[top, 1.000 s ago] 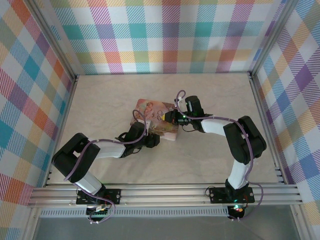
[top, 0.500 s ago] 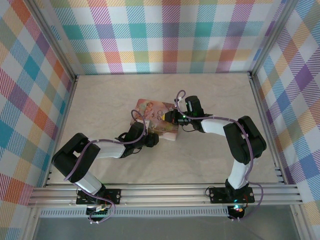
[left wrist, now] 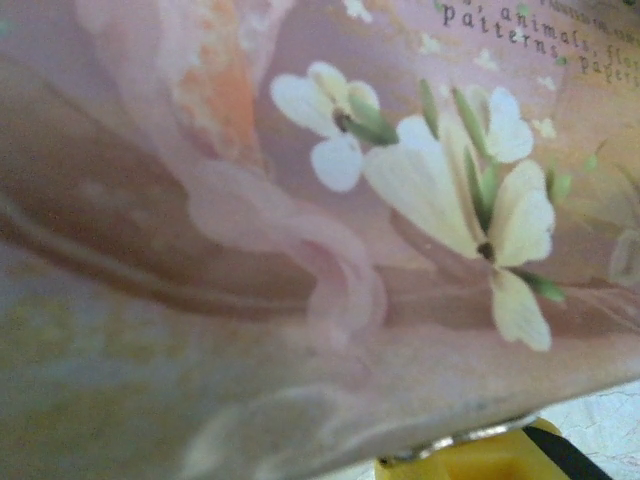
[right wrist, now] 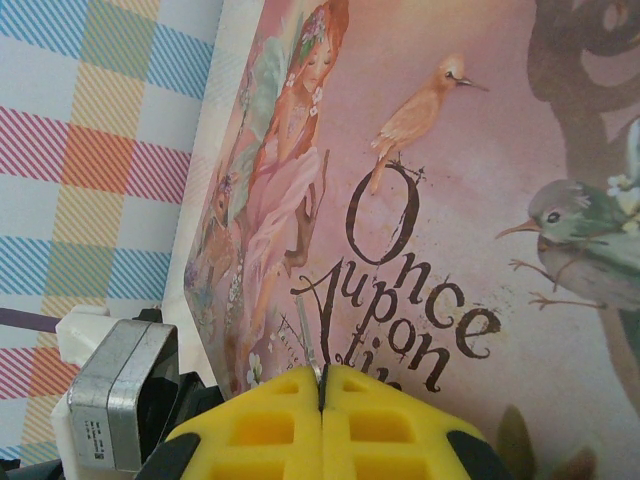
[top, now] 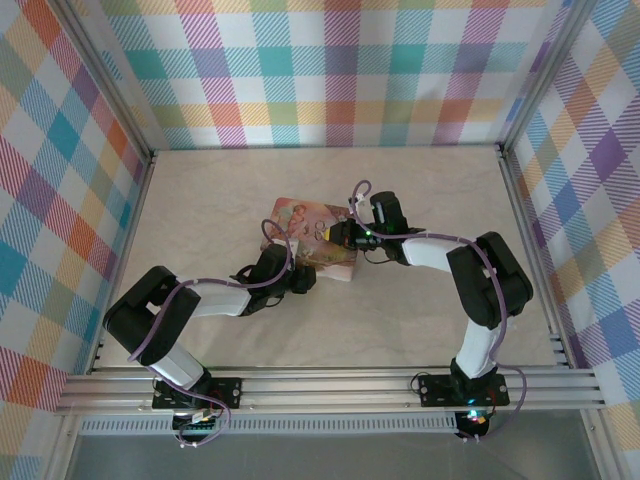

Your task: Unlock the padlock with the key

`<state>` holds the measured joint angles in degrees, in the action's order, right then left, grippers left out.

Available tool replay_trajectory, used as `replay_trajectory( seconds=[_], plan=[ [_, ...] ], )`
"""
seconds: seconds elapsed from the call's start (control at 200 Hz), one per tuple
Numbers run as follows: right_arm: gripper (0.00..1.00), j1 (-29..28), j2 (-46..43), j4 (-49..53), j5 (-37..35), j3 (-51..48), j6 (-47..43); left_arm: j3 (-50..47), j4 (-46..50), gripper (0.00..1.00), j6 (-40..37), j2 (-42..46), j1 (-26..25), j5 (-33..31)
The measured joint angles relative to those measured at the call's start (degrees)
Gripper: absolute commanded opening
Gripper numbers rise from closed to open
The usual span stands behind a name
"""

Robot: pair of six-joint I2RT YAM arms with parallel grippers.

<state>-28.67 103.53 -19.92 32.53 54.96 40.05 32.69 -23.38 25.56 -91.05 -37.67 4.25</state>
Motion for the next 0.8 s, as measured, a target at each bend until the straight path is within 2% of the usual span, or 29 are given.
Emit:
replay_trajectory(
  seconds=[0.2, 0.8],
  plan=[
    [0.00, -0.24, -0.20, 0.15, -0.79, -0.02, 0.00, 0.02, -0.68, 0.41, 0.98, -0.35, -0.02, -0.35],
    [0.00, -0.55, -0.48, 0.24, -2.14, -0.07, 0.00, 0.79, -2.29, 0.34, 3.61, -1.79, -1.66, -4.79]
  ],
)
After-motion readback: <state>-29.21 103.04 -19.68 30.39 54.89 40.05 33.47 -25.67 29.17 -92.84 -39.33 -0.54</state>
